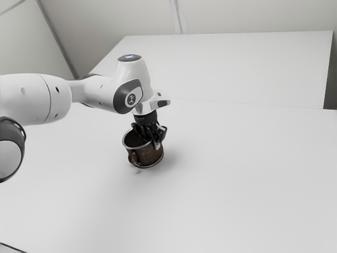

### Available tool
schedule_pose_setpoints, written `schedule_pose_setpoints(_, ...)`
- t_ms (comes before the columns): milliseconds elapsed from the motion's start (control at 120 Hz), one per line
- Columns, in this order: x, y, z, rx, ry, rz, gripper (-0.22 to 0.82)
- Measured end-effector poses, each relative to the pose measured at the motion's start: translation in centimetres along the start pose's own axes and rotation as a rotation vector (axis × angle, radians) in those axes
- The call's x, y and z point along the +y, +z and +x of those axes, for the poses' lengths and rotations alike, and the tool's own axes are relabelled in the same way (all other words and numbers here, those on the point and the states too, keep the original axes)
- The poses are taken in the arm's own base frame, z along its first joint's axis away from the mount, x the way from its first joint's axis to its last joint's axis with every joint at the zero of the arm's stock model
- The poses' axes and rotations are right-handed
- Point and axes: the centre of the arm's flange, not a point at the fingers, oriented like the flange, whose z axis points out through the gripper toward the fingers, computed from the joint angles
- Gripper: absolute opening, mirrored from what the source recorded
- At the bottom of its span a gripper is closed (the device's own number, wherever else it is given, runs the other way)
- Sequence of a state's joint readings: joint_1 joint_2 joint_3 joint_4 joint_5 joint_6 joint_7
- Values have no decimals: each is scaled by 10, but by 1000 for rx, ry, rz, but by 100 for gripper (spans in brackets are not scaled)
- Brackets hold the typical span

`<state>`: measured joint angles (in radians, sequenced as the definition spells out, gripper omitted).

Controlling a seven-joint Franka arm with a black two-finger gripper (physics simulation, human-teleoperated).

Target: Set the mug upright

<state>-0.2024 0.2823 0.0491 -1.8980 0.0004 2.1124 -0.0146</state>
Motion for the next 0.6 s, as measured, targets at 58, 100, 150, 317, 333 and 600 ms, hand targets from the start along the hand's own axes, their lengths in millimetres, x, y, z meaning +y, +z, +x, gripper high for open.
schedule_pose_setpoints(58, 0, -2, 0, 3, -2, -1, 18)
schedule_pose_setpoints(100, 0, -7, -1, 10, -3, -2, 25)
schedule_pose_setpoints(150, -1, -18, -2, 27, -6, -4, 32)
schedule_pose_setpoints(317, -8, -72, -9, 115, -18, -8, 46)
schedule_pose_setpoints(333, -11, -78, -10, 124, -21, -8, 47)
schedule_pose_setpoints(600, -66, -182, -8, 216, -31, 20, 55)
